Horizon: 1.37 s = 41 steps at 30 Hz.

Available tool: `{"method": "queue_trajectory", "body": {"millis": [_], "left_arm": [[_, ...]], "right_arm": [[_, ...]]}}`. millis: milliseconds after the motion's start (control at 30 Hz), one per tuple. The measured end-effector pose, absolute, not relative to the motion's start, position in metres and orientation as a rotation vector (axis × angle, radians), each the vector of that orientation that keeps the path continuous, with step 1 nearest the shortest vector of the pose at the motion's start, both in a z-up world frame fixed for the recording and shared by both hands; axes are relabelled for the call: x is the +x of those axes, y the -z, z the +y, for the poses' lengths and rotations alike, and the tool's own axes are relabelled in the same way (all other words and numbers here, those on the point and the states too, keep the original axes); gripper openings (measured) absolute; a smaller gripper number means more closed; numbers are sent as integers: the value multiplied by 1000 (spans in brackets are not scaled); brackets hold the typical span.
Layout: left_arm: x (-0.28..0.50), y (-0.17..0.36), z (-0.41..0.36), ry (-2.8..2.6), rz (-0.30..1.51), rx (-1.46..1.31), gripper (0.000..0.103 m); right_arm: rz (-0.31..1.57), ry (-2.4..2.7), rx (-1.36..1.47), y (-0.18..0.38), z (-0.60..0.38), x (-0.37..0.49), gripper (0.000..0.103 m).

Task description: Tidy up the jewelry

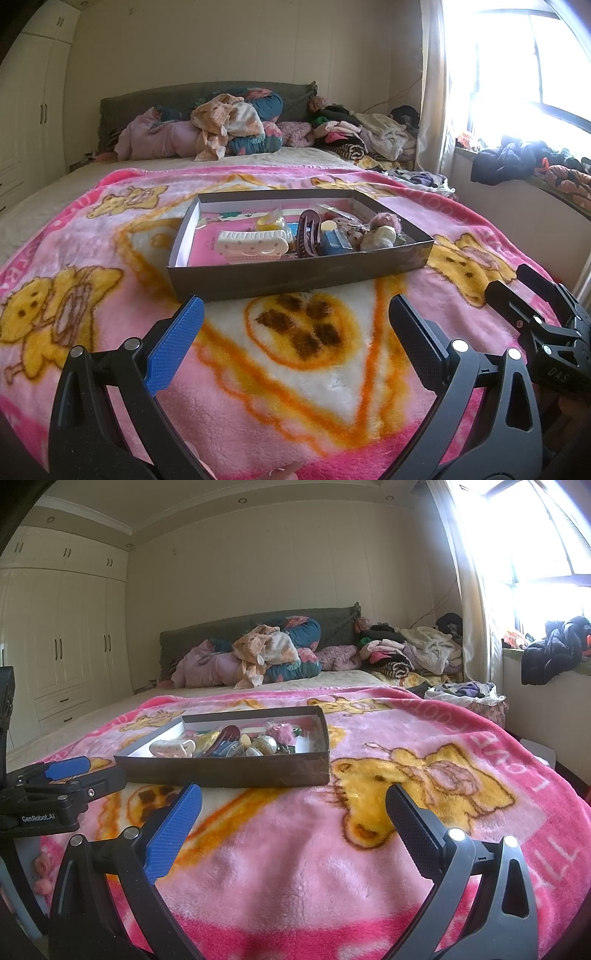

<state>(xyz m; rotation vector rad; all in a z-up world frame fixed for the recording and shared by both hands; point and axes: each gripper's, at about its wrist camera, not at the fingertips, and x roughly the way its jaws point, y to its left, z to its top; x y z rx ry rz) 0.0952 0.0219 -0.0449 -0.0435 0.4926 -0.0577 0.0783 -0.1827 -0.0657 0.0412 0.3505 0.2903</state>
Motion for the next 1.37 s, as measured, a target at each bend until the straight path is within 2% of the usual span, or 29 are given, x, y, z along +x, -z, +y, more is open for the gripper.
{"method": "queue_trajectory", "body": {"millis": [800,1033,1267,1367], "left_arm": [[101,45,26,74,523,-71,91],[100,41,36,18,509,-76,91],[149,30,113,-189,572,-110,92],[190,34,170,-294,618,-125,91]], "right_arm": [[352,-287,39,67,-183,78,97],[401,-240,89,58,-197,92,97],[543,-48,189,48,-259,182,97],[739,67,183,61,-294,257,97]]}}
